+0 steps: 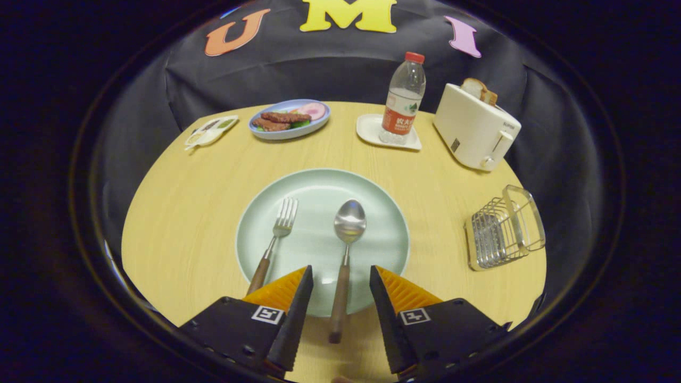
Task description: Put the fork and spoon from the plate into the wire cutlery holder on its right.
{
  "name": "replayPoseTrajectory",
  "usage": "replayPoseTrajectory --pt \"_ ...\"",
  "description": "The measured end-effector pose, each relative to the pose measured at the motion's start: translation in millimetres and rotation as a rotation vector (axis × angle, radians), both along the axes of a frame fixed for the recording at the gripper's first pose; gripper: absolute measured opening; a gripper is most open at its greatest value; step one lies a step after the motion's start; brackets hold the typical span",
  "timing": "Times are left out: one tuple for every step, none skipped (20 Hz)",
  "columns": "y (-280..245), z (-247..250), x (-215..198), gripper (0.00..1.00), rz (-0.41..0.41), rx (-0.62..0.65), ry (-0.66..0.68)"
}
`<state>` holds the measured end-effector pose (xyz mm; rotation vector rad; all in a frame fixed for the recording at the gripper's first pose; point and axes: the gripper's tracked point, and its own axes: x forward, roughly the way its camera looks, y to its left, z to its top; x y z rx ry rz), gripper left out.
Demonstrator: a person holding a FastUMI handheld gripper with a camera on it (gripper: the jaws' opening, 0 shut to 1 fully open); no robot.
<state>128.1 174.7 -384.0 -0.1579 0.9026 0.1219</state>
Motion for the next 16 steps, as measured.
replayPoseTrajectory --pt "-1 -5 2 0.64 -0.009 -0.003 0.016" --pt "-5 -7 2 0.61 -0.023 -0.008 0.033" --pt "-7 -13 4 0.57 -0.043 -0.003 0.046" --pt "-6 -16 3 0.46 -0.054 0.012 0.062" --pt "-4 -17 2 0.36 -0.049 0.027 0.072" --pt "-4 -16 4 0.32 -0.040 0.026 0.070" --pt "-6 -17 4 0.23 -0.035 0.023 0.058" --pt "-5 -15 3 0.14 -0.025 0.032 0.063" --pt "-5 -18 2 0.10 -0.018 0.048 0.075" --pt "-4 -16 -2 0.06 -0.006 0.059 0.093" --pt "-6 -14 -2 0.04 -0.002 0.060 0.096" --pt "-9 -12 -4 0.03 0.007 0.058 0.100" --pt "-9 -10 -7 0.01 0.021 0.068 0.108" --pt "-13 -5 -9 0.01 0.035 0.074 0.101" --pt "-20 2 -10 0.01 0.042 0.067 0.090" --pt "-24 9 -13 0.01 0.055 0.069 0.082"
